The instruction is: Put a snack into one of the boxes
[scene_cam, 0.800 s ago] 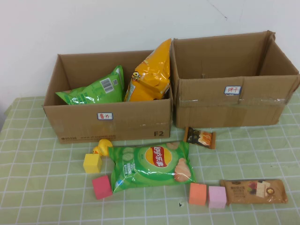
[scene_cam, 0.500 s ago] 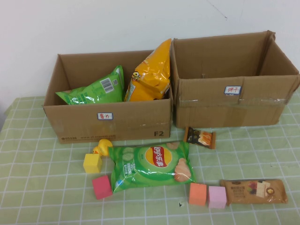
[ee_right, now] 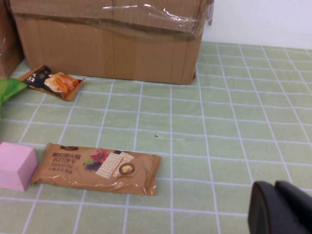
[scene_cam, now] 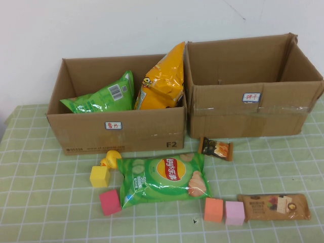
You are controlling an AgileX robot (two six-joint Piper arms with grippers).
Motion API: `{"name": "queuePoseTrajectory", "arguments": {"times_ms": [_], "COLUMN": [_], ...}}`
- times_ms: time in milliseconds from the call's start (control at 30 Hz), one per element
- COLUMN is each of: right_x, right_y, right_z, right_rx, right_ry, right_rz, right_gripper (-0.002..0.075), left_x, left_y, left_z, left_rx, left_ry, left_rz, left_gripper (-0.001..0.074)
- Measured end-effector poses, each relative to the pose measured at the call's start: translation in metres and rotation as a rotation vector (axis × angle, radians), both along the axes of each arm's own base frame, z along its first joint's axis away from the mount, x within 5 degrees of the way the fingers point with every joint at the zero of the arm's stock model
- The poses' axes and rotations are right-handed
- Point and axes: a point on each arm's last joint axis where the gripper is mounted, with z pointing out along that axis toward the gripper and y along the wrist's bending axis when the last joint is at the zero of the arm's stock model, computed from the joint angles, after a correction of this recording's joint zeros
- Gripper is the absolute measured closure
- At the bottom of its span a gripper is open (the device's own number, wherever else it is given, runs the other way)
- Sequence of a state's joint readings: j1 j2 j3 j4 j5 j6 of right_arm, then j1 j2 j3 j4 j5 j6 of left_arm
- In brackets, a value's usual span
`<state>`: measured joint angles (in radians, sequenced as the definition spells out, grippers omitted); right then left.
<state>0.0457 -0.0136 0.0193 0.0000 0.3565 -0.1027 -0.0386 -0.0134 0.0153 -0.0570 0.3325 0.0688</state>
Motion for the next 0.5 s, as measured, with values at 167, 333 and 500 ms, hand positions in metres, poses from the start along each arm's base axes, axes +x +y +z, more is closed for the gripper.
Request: {"name": "queuePoseTrajectory", "arguments": {"times_ms": [167, 333, 500], "right_x": [0.0, 0.0, 0.0], "right_y": [0.0, 0.0, 0.0], "right_z": [0.0, 0.0, 0.0], "right_rx": [0.036, 0.052, 0.056], "right_ry": [0.002, 0.003, 0.003], "right_rz": [-0.013, -0.019, -0.02], "right_gripper": [0.0728, 0.0728, 0.0728], "left_x": [0.0, 0.0, 0.0], "left_y": [0.0, 0.0, 0.0], "left_z": [0.0, 0.0, 0.0], "left_rx": [0.0, 0.0, 0.0], "left_ry": [0.0, 0.0, 0.0], "left_rz": [0.0, 0.0, 0.0], "left_gripper": [0.0736, 0.0736, 0.0736]}}
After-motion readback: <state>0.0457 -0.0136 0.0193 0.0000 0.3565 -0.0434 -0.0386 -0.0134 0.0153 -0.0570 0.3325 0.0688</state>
